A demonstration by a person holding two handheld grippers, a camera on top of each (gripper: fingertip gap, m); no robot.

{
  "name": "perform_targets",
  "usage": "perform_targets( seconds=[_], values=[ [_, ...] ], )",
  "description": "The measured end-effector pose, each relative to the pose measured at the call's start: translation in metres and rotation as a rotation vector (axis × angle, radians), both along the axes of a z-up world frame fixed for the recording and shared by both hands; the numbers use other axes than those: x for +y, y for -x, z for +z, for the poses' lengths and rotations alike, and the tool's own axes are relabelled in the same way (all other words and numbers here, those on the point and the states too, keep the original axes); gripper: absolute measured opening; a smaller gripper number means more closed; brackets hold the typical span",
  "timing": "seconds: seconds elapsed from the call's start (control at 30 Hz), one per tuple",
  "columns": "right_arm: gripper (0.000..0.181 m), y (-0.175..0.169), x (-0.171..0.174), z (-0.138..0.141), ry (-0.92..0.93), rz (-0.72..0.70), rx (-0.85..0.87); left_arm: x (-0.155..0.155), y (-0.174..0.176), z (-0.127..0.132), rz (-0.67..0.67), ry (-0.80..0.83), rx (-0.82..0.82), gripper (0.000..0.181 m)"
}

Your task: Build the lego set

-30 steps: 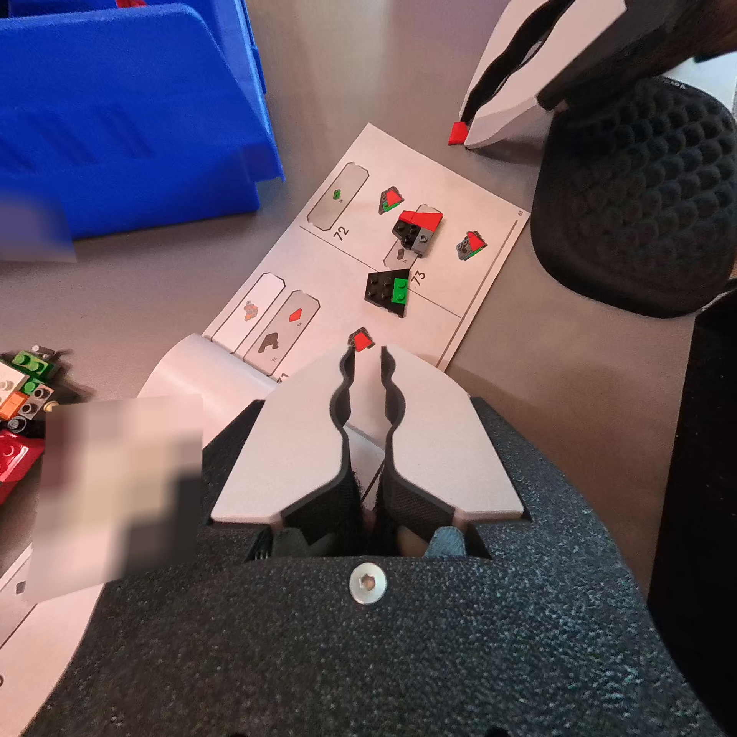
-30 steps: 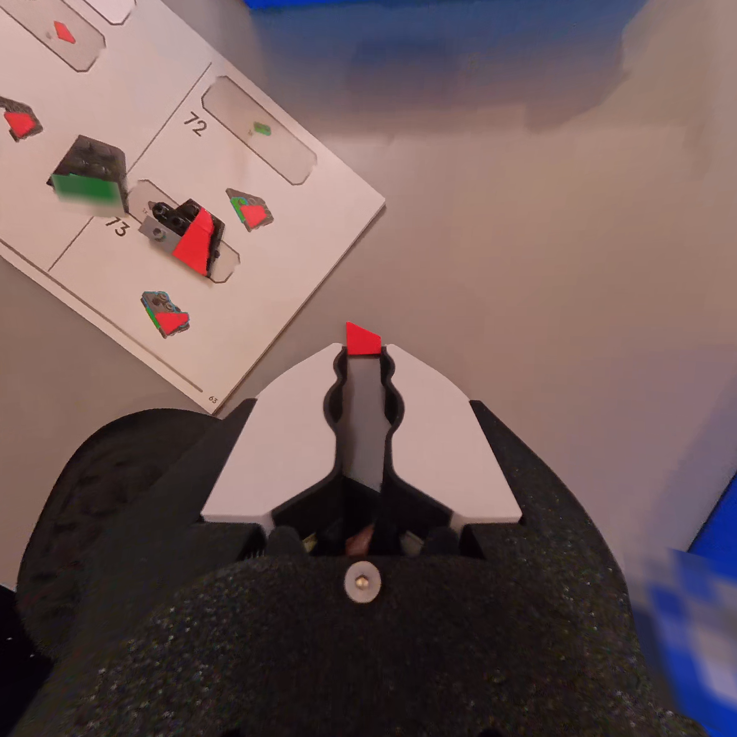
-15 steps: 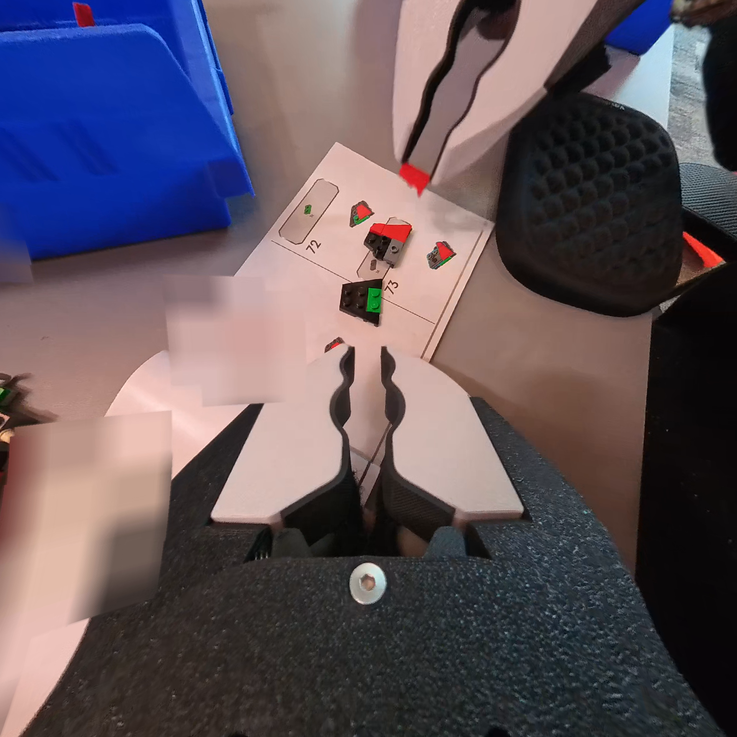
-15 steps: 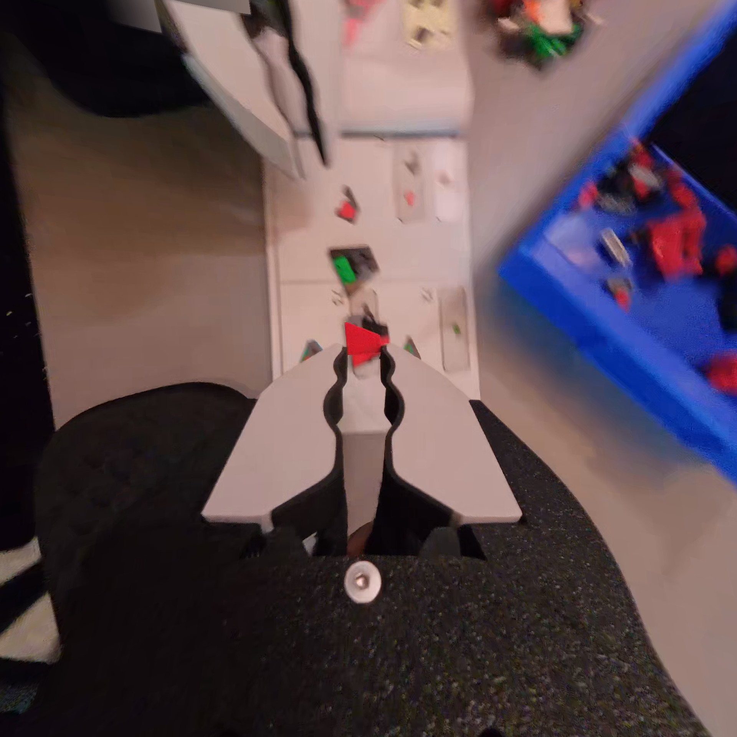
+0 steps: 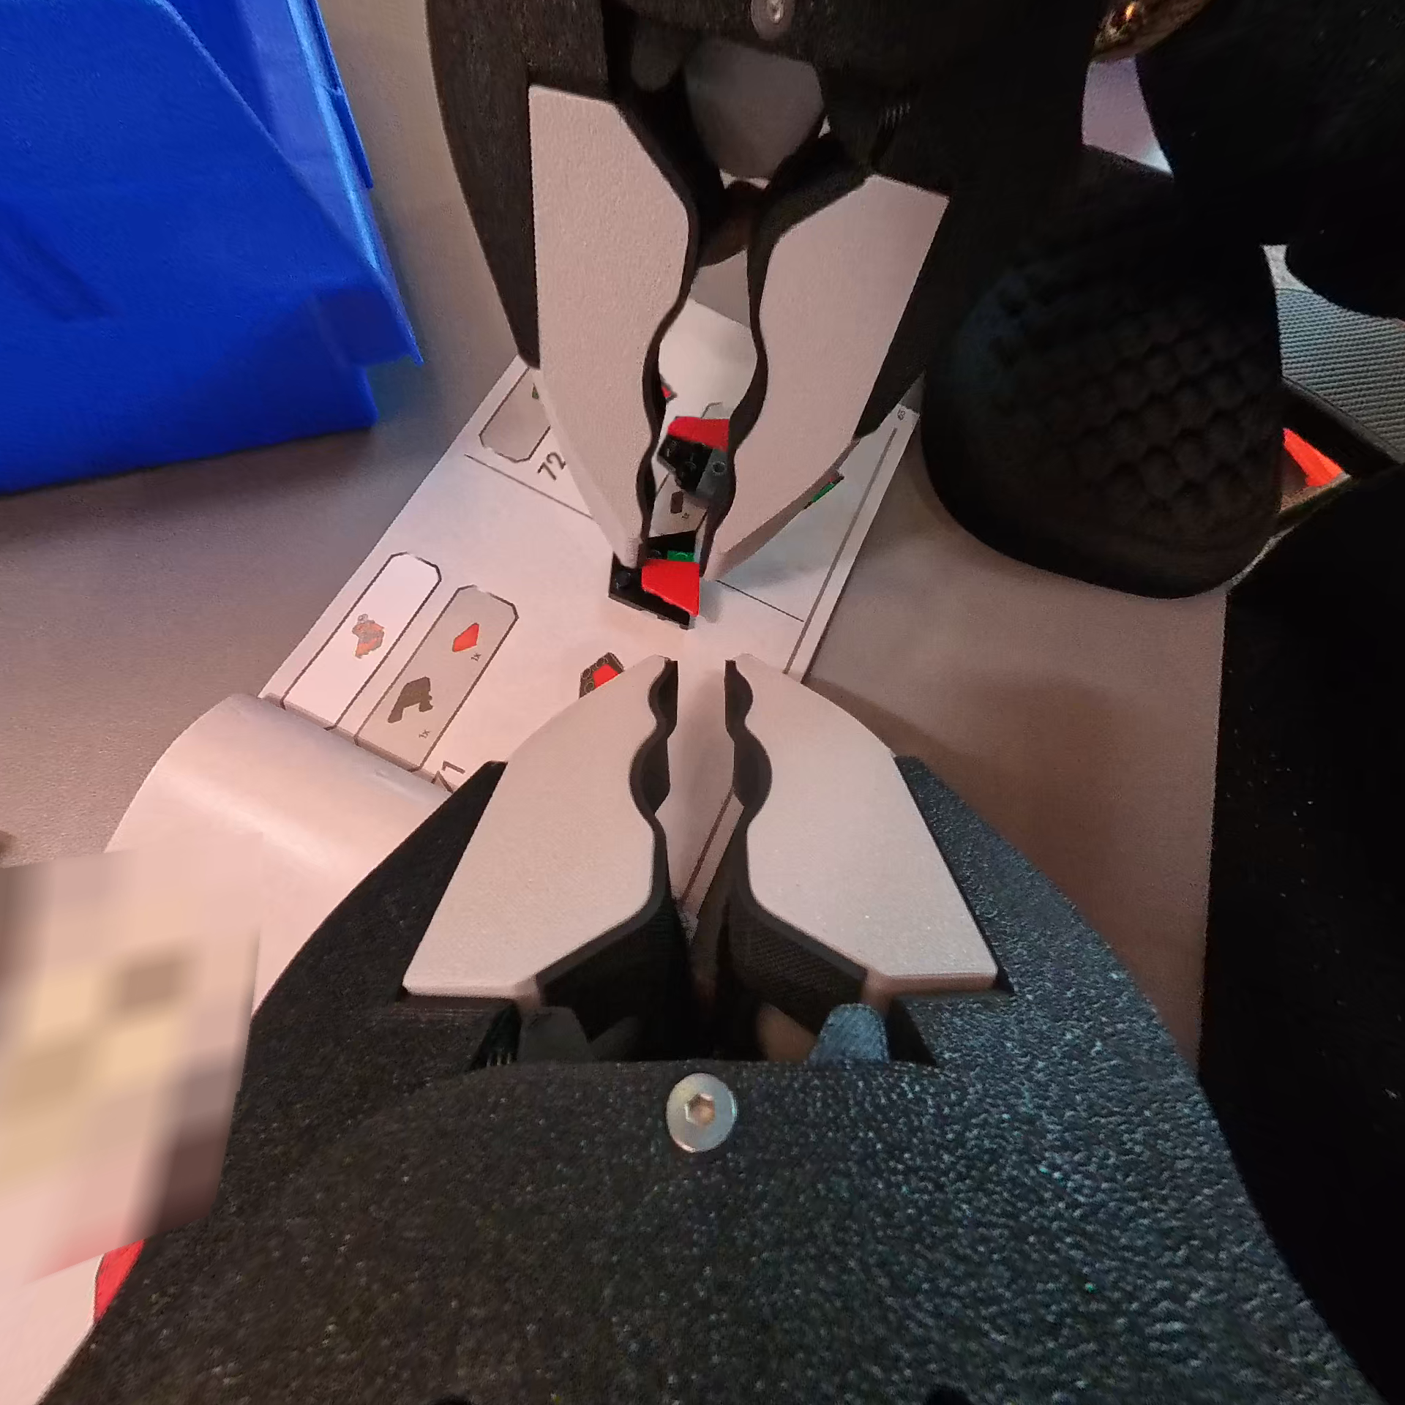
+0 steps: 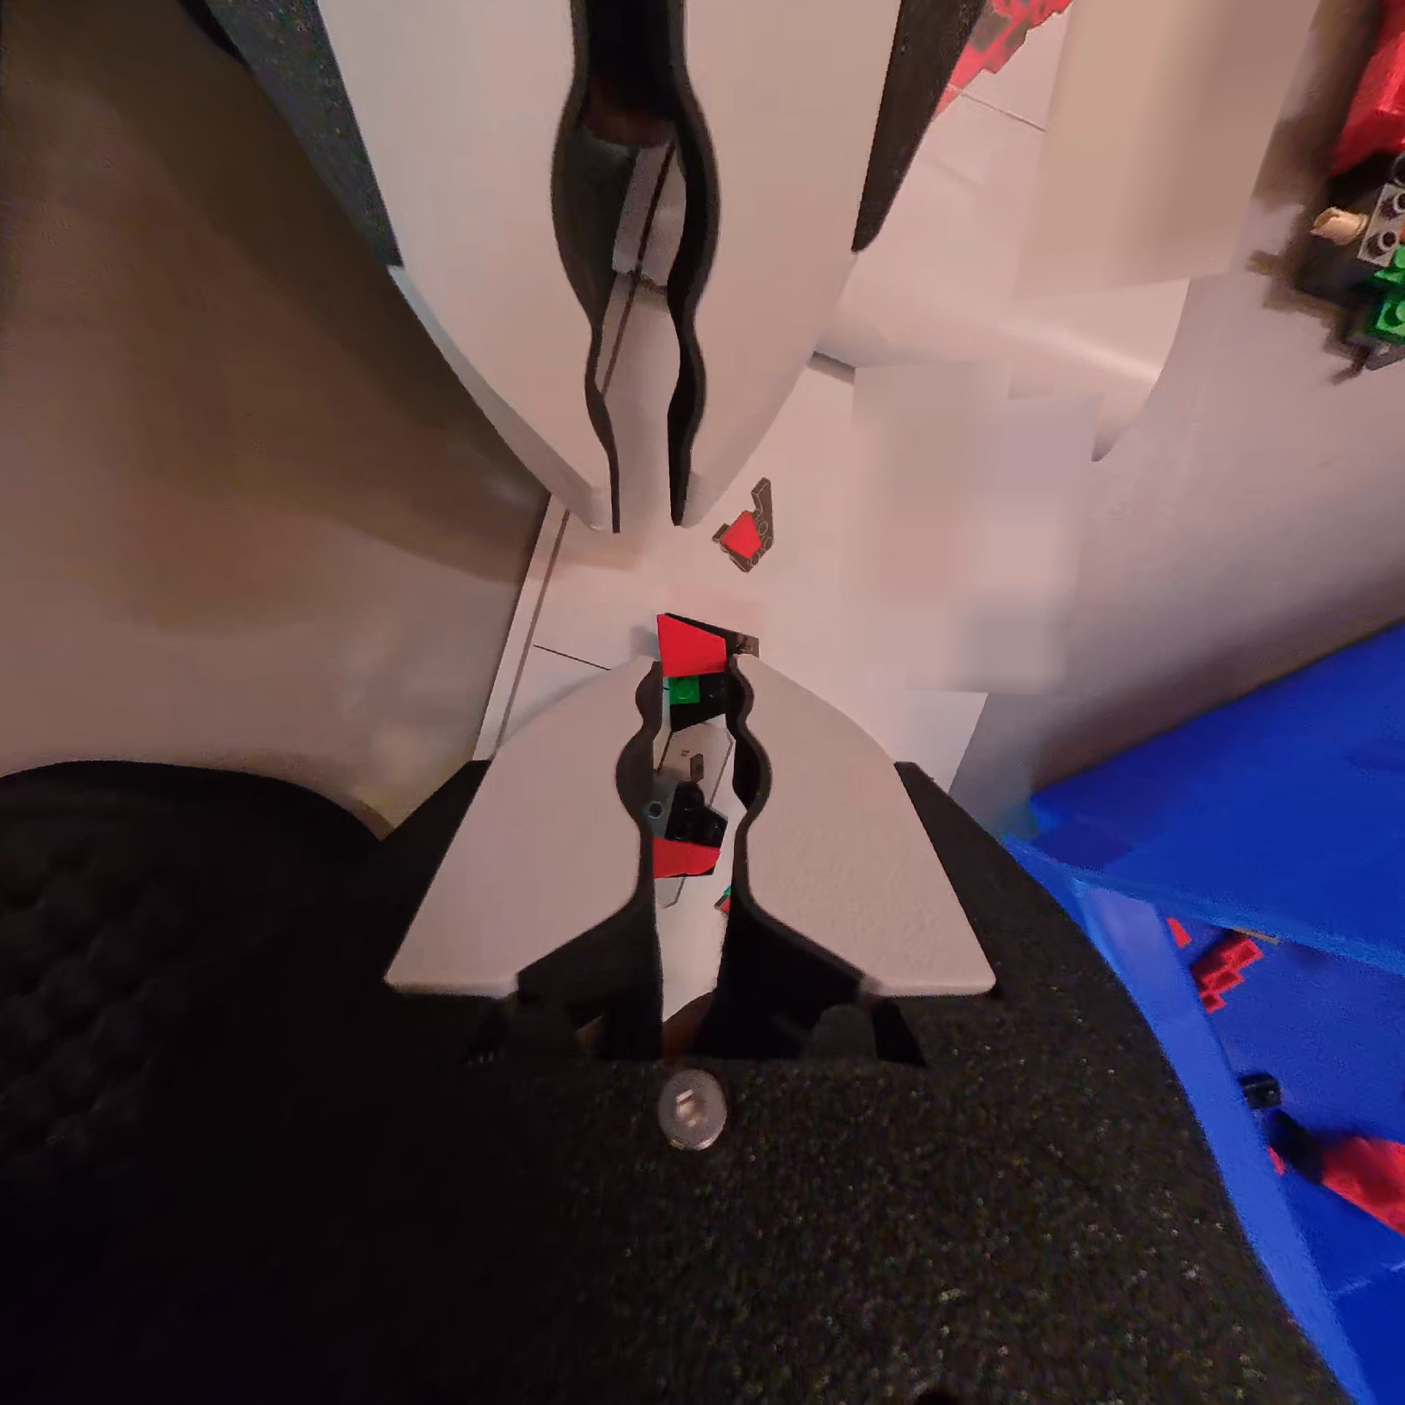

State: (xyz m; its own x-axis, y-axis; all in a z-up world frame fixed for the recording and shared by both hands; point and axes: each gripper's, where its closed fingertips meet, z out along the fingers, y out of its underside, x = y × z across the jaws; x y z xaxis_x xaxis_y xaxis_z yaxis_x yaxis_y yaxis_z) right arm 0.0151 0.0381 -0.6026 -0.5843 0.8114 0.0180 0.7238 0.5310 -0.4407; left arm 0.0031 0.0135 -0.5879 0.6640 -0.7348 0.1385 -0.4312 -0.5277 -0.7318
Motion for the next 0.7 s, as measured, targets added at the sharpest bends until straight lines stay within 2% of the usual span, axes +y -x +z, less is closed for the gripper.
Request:
perform_targets(
  seconds=[0.7],
  values=[
    [0.020,0.0023,0.0004,-0.0042,0.006,0.008,-0.010,0.0039,-0.0057,-0.0055,-0.012,0.013,0.026,0.010]
  ],
)
